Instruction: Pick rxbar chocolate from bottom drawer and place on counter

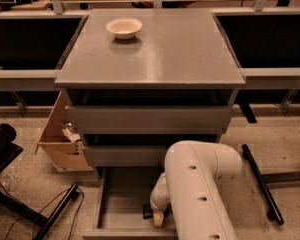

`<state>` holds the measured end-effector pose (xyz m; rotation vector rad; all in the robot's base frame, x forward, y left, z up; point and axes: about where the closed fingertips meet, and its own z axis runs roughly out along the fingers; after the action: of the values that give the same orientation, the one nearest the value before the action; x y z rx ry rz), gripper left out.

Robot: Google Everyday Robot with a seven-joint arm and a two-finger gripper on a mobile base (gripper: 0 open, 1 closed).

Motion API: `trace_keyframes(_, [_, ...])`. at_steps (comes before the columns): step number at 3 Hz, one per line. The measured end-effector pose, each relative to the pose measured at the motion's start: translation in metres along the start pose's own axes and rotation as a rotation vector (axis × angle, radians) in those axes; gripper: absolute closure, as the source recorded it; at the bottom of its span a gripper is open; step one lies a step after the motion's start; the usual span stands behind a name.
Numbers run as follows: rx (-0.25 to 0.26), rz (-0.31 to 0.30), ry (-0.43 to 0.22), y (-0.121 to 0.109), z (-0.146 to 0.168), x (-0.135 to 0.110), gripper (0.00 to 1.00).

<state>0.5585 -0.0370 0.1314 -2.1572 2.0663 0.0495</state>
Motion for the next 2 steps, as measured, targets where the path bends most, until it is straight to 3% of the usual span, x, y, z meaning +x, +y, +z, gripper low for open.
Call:
trace_keyframes(1, [-0.054,0.022,-0.010,0.000,0.029,-0.007,0.16])
trace_keyframes(2, [-0.086,0.048,-0.017,-0.003,0.041,-0.007,0.39])
